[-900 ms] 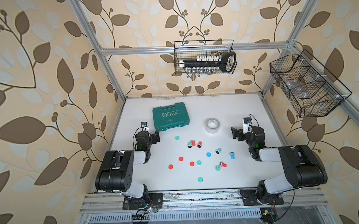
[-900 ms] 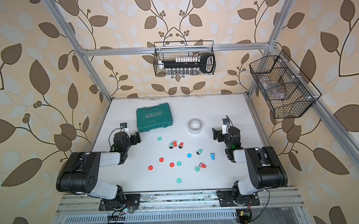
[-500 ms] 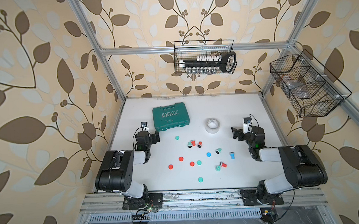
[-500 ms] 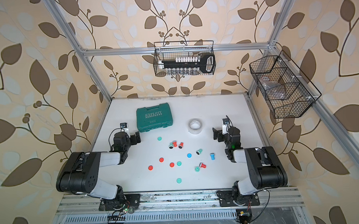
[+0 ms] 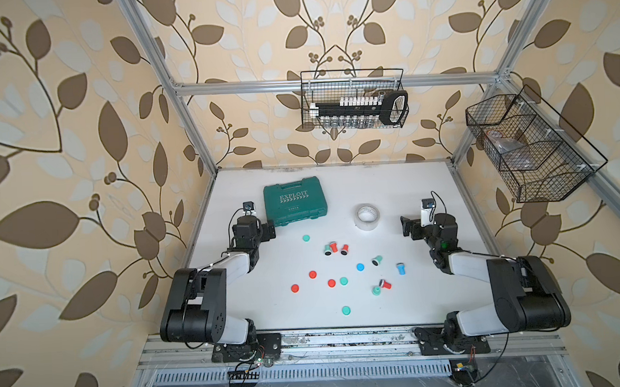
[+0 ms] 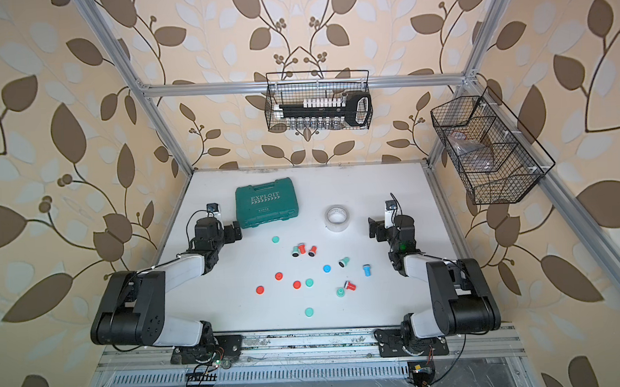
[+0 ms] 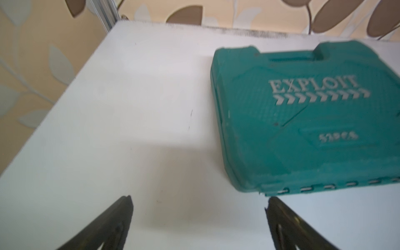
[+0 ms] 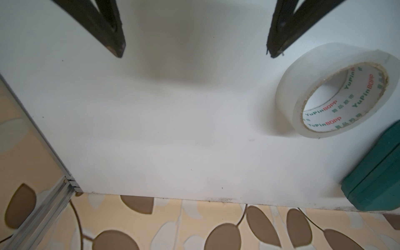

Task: Close the stamp cap
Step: Pick up the stamp from the center of the board.

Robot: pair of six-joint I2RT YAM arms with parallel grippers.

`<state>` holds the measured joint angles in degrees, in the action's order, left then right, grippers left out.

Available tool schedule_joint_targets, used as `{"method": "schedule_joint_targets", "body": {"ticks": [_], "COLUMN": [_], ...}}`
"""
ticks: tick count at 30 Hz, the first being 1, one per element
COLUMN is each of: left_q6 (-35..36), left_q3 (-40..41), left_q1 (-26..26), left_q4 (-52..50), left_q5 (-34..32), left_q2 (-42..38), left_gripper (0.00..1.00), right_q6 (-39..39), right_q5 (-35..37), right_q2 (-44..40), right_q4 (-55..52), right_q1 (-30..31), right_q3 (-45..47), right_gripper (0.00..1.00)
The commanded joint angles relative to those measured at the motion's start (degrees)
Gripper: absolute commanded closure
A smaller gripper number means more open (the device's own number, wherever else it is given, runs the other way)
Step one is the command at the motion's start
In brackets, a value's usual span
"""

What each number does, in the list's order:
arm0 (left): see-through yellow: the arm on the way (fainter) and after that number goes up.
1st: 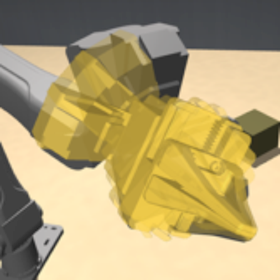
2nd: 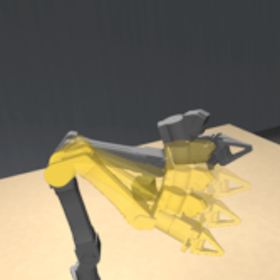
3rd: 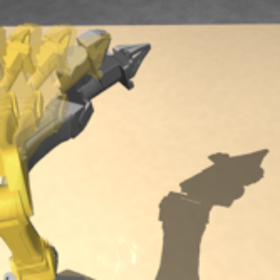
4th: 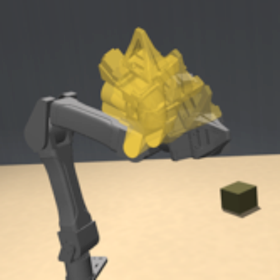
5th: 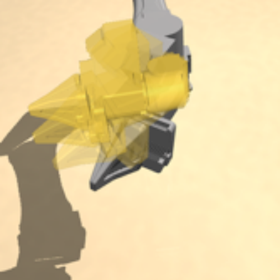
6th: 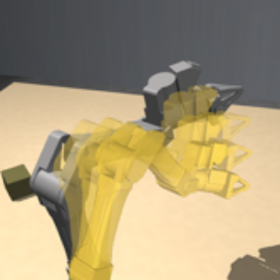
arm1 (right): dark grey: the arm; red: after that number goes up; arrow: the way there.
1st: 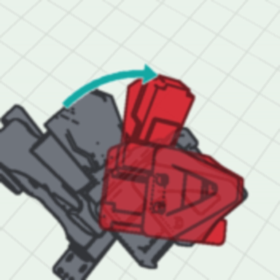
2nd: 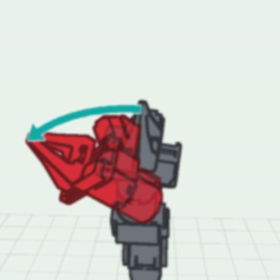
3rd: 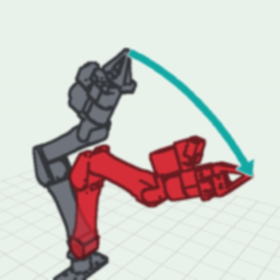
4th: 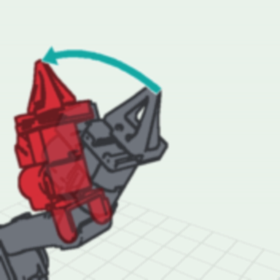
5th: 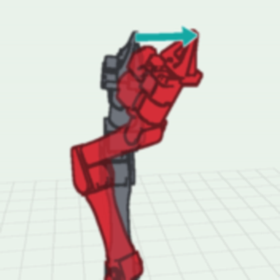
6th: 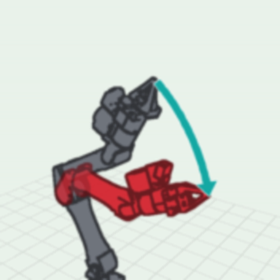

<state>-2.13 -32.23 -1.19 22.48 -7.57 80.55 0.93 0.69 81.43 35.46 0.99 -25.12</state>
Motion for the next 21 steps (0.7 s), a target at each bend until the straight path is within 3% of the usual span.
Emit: {"method": "schedule_joint_targets", "body": {"ticks": [1, 7, 11, 16, 21], "left_q6": [-3.0, -10.0, -14.9, -17.6, -20.0], "left_q3": [-5.0, -15.0, -19.6, -21.8, -18.8], "left_q1": [-0.6, -0.7, -0.8, -0.8, -1.6], "left_q4": [-11.7, -31.9, -42.4, -49.7, -48.5], "left_q5": [-1.2, 1.2, 6.2, 11.1, 16.8], "left_q2": [-7.2, -14.4, -16.9, -17.9, -21.2], "left_gripper": [0.01, 0.01, 0.01, 0.01, 0.01], "right_q6": [-2.6, -13.2, -16.5, -17.2, -22.1], "right_q5": [1.8, -0.3, -3.1, 2.0, 3.7], "right_q2": [-5.1, -13.7, -15.2, -15.7, -18.0], "right_q4": [-11.9, -33.6, -46.5, -63.0, -72.5], "right_q1": [0.2, 1.4, 4.4, 11.7, 17.4], "right_q3": [-4.2, -11.2, -16.9, -23.4, -24.9], "right_gripper": [0.02, 0.02, 0.1, 0.14, 0.22]}}
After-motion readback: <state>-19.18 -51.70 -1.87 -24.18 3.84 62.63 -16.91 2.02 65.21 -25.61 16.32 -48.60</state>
